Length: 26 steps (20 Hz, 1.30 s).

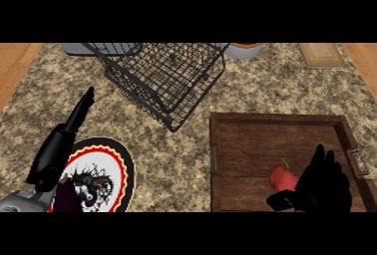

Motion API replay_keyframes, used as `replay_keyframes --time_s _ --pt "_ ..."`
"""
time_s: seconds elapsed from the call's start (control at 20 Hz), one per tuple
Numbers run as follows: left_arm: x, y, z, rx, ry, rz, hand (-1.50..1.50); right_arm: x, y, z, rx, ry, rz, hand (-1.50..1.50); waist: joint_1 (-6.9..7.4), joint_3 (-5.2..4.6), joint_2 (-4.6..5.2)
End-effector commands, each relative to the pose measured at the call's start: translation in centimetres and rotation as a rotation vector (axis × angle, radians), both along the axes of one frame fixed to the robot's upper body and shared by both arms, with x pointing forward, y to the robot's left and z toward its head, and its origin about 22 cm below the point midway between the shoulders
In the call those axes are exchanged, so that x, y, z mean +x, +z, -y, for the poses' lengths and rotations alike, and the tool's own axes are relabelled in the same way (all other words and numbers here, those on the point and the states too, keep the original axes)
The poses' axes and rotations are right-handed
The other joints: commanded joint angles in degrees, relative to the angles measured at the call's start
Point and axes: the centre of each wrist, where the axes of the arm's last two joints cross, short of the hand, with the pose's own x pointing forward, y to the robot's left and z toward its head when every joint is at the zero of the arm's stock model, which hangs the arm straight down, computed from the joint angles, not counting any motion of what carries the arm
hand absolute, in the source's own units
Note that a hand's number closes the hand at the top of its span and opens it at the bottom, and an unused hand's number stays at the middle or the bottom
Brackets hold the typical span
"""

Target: Pick the bell pepper from the tray and place it in the tiered basket

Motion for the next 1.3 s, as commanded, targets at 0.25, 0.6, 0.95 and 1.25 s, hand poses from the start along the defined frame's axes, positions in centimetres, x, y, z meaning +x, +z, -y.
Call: replay_keyframes --time_s 0.25,0.6,0.95,1.25 --pt "0.0 -0.4 -0.1 0.006 -0.003 0.016 0.00 0.8 -0.6 -0.4 0.002 -0.220 -0.089 -1.50 0.26 0.05 0.13" --pt "0.5 -1.0 0.7 -0.010 0.006 0.005 0.00 1.4 -1.2 -0.6 0.009 -0.221 -0.089 -1.50 0.12 0.05 0.13" --pt "0.7 0.5 -0.2 0.007 -0.002 -0.007 0.00 1.6 -4.0 -0.9 0.039 -0.204 -0.136 -1.50 0.29 0.10 0.11" --pt "0.5 0.0 -0.1 0.002 -0.011 0.001 0.00 1.3 -5.5 -1.2 0.057 -0.090 0.000 1.50 0.21 0.10 0.05"
